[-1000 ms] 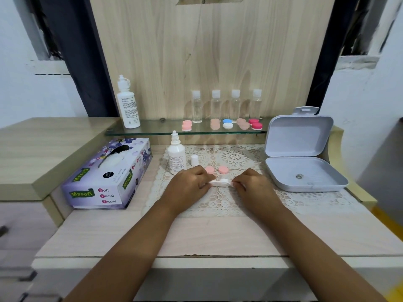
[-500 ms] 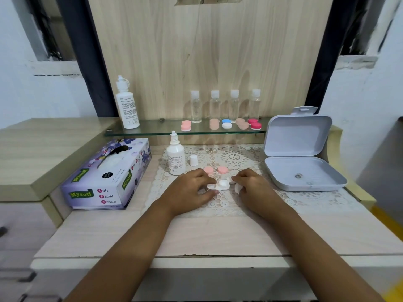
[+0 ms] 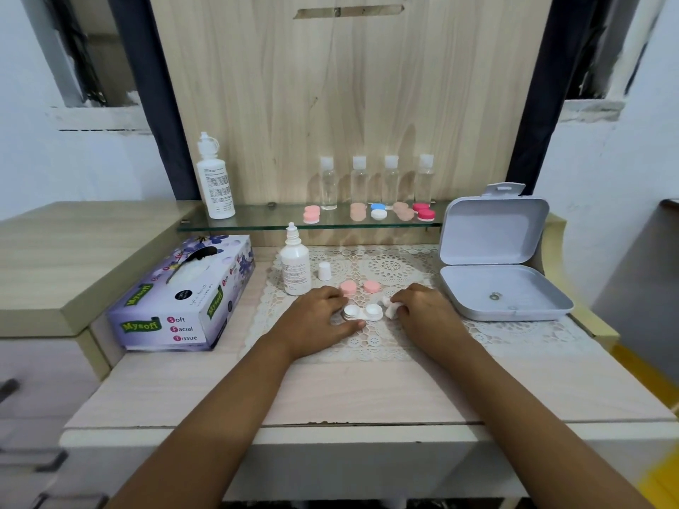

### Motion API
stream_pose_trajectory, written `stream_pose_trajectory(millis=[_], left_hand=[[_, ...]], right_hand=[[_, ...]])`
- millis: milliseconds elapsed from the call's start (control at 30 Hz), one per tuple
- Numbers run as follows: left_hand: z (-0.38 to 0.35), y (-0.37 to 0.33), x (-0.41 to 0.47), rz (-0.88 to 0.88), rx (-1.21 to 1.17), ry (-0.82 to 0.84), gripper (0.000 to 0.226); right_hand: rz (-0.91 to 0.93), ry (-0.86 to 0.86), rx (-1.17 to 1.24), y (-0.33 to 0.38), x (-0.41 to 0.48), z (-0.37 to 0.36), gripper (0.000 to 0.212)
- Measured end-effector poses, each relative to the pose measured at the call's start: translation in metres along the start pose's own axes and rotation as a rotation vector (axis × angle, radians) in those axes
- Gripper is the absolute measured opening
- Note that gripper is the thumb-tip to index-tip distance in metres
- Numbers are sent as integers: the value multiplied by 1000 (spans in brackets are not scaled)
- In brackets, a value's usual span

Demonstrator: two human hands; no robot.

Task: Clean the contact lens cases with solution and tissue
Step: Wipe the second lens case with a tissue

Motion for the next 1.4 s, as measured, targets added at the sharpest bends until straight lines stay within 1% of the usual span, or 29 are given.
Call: stream_pose_trajectory(millis=[200,300,400,500,633,833,1033,1200,1400], left_hand=[[1,-3,0,0,47,30,58],[1,-3,0,15,67,73,58],[4,-3,-1,67,40,181,62],[14,-5,-4,114,-15,255,67],[32,-10,-10,128,-9,229,65],[63,-23,-21,115,59,231,63],[103,-23,-45,123,92,168,59],[145,-1,-79,192,156,93,59],[195,19,-133,277,186,23,48]], right_hand=[[-24,47,-5,3,1,5,19],[-26,69,-14,3,0,7,28],[-33,73,4,2,1,7,20],[-52,31,30,2,0,10,24],[-65,-46,46,5,-1,17,25],[13,-124,41,31,-1,29,30],[108,-105,94,73,-5,28,31],[211,-72,146,125,-14,21,30],[330,-22,231,195,-28,0,32]])
Point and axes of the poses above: each hand's wrist, its own x-axis towards the middle knuckle, its own z-axis out of the back of the hand, y = z × x, the point moved 3 cm from there along x, towards the middle knuckle, and after that the axes turned 15 degrees about -y, right-handed, at the moved point
